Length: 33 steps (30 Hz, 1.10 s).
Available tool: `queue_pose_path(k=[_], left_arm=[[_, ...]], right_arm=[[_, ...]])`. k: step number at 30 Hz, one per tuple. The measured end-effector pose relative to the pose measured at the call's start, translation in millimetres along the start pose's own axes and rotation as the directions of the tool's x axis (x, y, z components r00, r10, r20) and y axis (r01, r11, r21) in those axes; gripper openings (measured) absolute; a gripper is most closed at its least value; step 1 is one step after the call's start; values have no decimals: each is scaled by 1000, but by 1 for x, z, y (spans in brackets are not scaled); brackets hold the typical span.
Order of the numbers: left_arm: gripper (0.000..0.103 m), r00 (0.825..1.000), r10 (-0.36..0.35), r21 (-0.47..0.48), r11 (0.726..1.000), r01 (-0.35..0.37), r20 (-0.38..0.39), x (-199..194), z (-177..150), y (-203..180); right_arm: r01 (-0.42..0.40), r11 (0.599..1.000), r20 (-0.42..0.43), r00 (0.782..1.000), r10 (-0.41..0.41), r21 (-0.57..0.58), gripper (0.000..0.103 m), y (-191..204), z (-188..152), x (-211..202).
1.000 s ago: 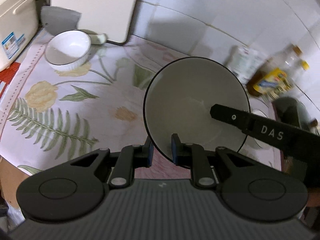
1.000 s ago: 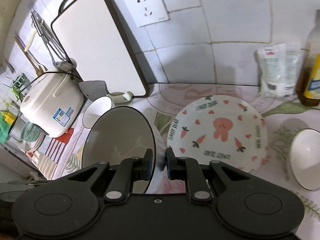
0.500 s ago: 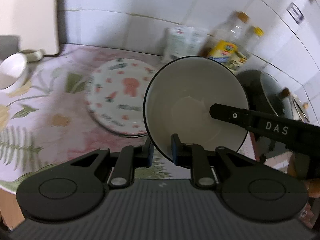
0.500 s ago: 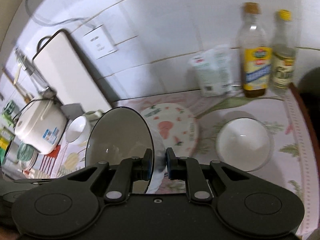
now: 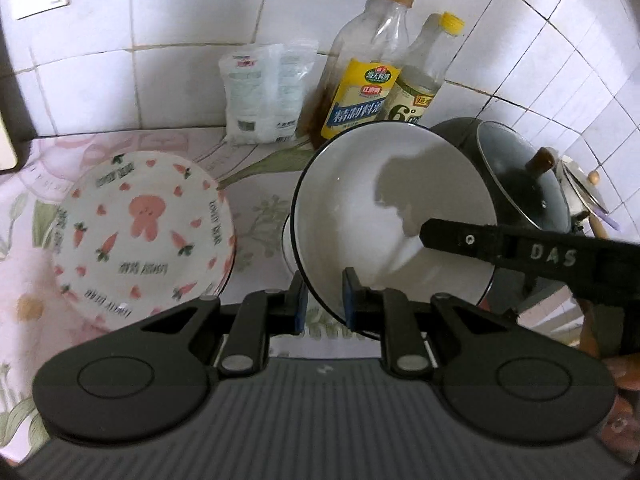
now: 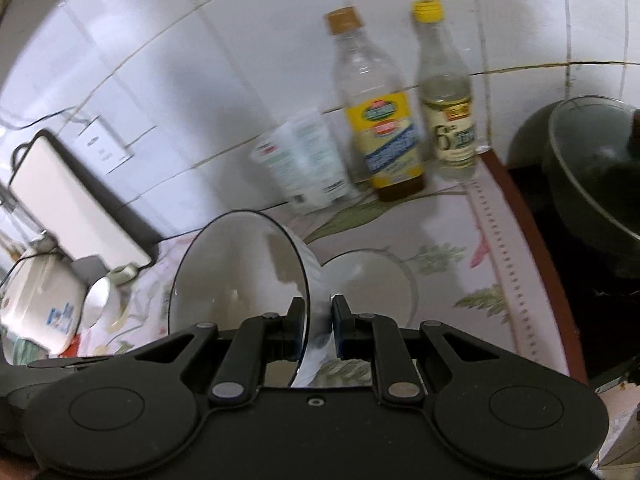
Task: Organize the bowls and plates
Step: 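Lower the held bowl into the first white bowl and open both grippers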
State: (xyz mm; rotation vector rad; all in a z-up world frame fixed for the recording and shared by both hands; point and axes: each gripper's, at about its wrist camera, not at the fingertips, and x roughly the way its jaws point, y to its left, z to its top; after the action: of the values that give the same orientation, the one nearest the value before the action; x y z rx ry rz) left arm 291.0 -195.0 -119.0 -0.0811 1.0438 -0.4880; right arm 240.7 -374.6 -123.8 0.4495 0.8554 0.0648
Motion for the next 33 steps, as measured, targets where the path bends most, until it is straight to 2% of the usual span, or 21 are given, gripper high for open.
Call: queue_pose_path(k=[3,7,12,19,25,29,33], left_arm=[[16,1000,-13,-2,1000,13,-16,21,3,0],[16,999,26,21,999,-25,-34,45,2,-3],[16,998,14,-14,1000,-15,-66,70,0,5],[16,995,80,53,996,-77,-65,81,-2,-4],[17,992,95,36,995,-93,-78,89,0,-1],[16,990,104,34,994,-102,-99,92,0,1],[19,988,95,10,995,-95,-118,95,0,4]], right_arm=[[2,999,-11,1000,-2,34,19,-15,4,13],[33,999,-26,999,-33,26,19,-22,1,31],[59,998,-39,998,-57,29,19,-31,-3,50],[69,998,-58,996,-69,3,19,-37,-8,64],[87,994,-59,994,-91,-61,21,-33,-9,71],[72,996,-87,993,-76,-54,25,-34,-8,75],[105,986,-66,991,-114,-127,25,-28,-12,77]])
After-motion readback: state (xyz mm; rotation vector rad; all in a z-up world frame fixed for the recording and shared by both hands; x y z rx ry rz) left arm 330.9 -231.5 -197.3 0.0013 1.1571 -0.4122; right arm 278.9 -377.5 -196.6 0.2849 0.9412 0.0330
